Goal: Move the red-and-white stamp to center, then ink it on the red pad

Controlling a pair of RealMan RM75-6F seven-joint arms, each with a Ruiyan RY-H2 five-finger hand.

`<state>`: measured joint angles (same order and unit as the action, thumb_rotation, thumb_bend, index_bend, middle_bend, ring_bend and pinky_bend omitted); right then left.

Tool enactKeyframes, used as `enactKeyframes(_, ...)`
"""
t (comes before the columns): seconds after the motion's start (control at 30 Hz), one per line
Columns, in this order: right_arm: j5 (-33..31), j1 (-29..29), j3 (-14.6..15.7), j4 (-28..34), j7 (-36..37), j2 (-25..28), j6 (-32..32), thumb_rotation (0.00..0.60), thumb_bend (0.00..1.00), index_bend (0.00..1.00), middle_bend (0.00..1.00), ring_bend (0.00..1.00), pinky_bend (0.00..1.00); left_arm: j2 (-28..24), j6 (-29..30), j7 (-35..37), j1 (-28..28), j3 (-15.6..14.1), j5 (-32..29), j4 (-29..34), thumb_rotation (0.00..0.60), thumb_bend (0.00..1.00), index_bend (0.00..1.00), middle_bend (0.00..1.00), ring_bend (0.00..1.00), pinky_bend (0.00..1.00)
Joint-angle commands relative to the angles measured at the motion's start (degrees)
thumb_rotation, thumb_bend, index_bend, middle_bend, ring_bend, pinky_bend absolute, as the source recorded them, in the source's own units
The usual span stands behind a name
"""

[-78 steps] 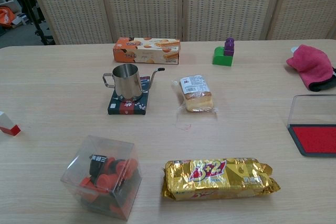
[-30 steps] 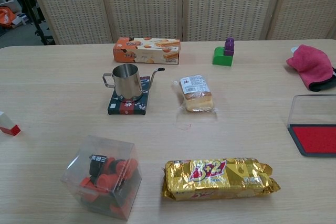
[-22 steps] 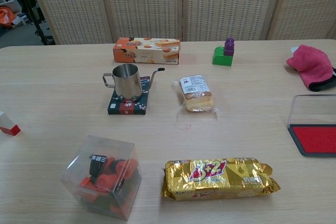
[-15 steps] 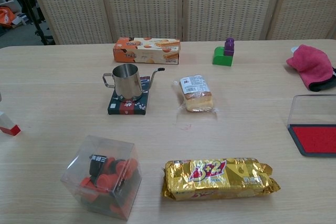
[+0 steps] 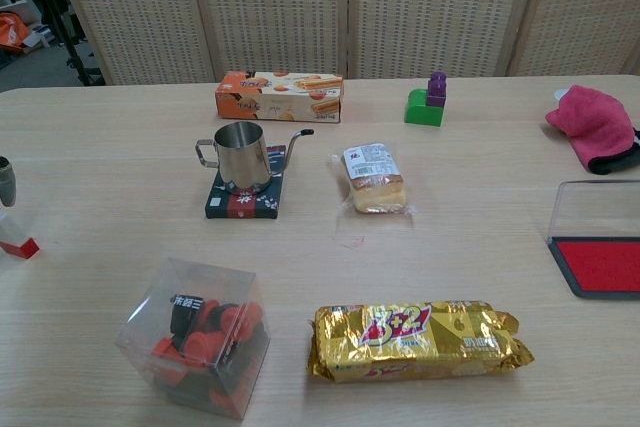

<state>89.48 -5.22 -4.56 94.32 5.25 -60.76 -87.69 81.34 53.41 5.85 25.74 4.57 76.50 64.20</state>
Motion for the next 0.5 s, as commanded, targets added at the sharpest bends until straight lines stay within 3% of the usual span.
enactKeyframes(0.03,0.0,0.0,0.0,0.0,0.2,0.1,0.0,0.6,0.0,0.0,0.0,0.0,0.0,0.1,-0.1,-0.4,0.1,0.0,-0.3,0.2,0.6,0.29,0.54,0.96,0.98,1.0)
enactKeyframes(0.5,-0.3,0.0,0.0,0.1,0.9,0.4,0.3,0.6,0.0,0.0,0.0,0.0,0.0,-2.2,-0.7,-3.4,0.6,0.5,-2.6,4.5,0.6,0.31,0.59,0.96,0.98,1.0)
